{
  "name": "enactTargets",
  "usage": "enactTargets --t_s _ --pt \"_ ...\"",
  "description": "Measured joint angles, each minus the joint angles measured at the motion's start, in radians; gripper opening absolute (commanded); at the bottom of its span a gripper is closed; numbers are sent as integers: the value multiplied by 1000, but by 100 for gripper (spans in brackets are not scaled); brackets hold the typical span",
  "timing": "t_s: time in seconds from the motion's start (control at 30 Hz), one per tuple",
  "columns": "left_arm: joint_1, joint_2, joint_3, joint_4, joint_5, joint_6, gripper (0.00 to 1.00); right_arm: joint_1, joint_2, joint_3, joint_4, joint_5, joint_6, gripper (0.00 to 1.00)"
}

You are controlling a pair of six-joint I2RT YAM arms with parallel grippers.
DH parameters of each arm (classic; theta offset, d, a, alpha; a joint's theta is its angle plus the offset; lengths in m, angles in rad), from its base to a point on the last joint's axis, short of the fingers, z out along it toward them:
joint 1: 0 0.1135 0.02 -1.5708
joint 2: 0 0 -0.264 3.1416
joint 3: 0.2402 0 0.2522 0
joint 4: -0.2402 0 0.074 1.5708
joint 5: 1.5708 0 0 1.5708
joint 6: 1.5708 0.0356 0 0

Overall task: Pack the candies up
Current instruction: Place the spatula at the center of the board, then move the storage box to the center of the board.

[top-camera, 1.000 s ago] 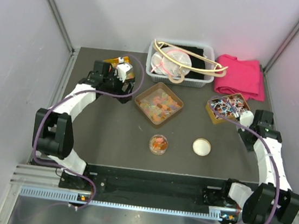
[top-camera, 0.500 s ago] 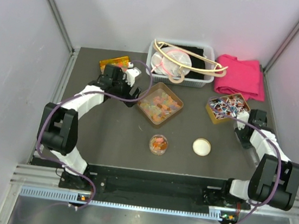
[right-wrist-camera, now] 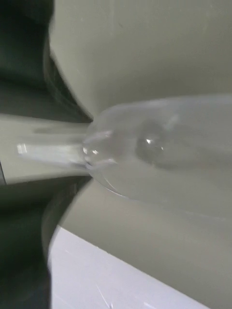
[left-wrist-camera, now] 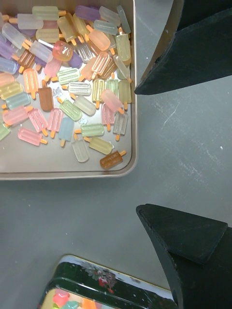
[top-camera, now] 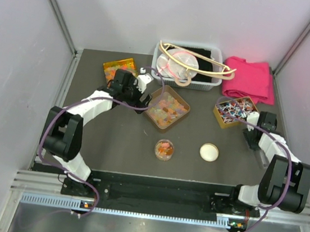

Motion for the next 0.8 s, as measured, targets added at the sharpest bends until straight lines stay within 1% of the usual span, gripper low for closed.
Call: enactTargets --t_s 0.1,0.13,0.17,0.27,0.43,0.67,0.8 --pt "-10 0 0 1 -4 3 99 0 -24 0 -30 -21 2 53" --pt "-15 2 0 1 -4 5 99 0 -38 0 -40 -26 3 56" --pt "-18 4 0 3 -7 5 99 0 -54 0 -50 -32 3 62" --pt "-29 19 0 12 -24 6 99 0 -103 3 -92 -55 5 64" --pt "-53 51 0 44 -84 17 99 0 -197 56 -204 -109 19 65" --pt "-61 114 15 95 -161 39 99 5 -350 195 -333 -209 56 65" --pt "-61 170 66 98 -193 47 99 56 -402 230 -381 -220 79 65"
